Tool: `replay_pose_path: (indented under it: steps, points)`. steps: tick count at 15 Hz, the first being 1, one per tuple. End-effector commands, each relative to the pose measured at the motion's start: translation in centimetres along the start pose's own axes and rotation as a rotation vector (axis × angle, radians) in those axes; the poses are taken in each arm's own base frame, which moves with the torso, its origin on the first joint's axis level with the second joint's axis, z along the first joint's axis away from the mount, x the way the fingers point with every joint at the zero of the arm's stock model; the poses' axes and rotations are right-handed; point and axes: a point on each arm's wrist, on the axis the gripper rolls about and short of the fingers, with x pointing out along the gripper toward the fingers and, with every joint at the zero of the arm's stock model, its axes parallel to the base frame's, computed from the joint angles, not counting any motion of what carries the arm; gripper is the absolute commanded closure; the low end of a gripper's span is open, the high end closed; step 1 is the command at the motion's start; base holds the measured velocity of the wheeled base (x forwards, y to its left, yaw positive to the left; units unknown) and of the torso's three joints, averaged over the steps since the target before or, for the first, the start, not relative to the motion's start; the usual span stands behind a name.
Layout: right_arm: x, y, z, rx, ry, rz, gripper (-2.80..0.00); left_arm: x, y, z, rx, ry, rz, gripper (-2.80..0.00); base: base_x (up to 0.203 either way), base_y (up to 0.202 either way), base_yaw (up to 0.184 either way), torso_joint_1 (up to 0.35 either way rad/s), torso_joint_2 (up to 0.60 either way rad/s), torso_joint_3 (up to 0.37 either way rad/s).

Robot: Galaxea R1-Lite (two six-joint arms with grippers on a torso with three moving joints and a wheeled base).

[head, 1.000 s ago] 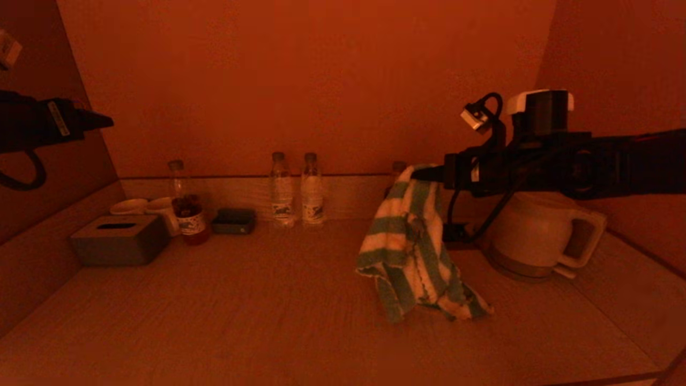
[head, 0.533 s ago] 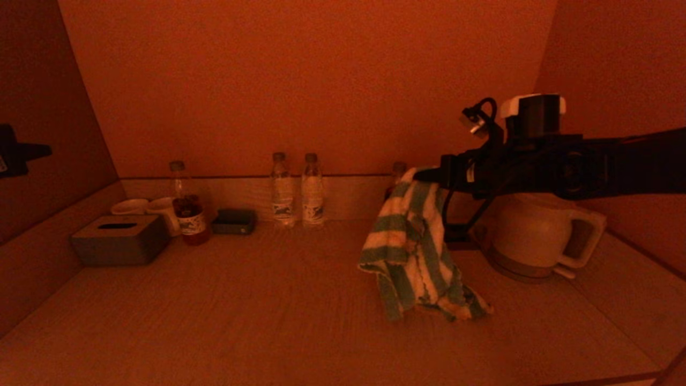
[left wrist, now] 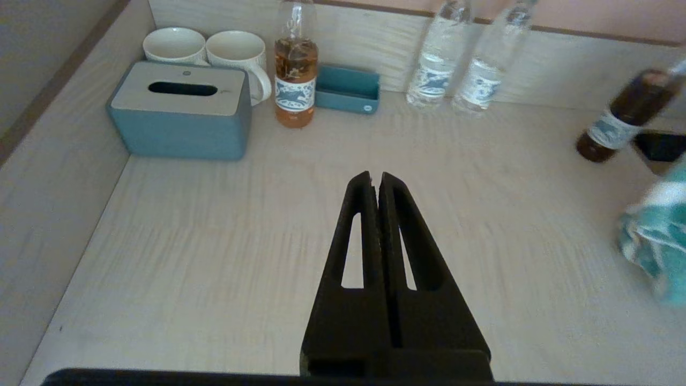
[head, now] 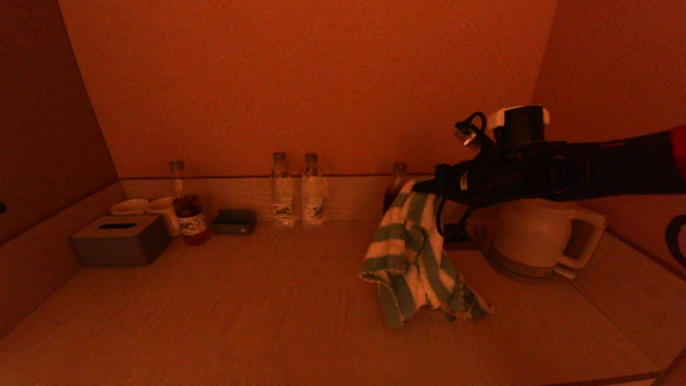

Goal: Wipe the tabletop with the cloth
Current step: Sweep the stains on the table

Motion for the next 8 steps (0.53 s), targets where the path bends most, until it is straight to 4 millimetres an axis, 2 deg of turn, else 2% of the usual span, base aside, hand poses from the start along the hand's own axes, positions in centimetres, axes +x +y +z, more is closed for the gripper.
replay_pose_path:
  steps: [1,2,5,8]
  points:
    - [0.2,-0.2,-0.2,0.009,0.008,-0.001,0.00,-3.1,-0.2,-1.2,0.010,-0.056,-0.013,0.00,0.000,0.000,0.000,0.000,0.00,0.000]
    - [0.5,-0.6,-0.4,0.042,0.008,-0.052,0.00,-4.4,-0.2,-2.4,0.031,-0.068,-0.018,0.00,0.000,0.000,0.000,0.000,0.00,0.000]
    - [0.5,-0.8,-0.4,0.087,0.008,-0.073,0.00,-10.1,-0.4,-6.5,0.096,-0.178,-0.048,0.00,0.000,0.000,0.000,0.000,0.00,0.000]
    - [-0.4,-0.3,-0.3,0.109,0.017,-0.085,0.00,-13.0,-0.4,-10.2,0.121,-0.162,-0.078,0.00,0.000,0.000,0.000,0.000,0.00,0.000]
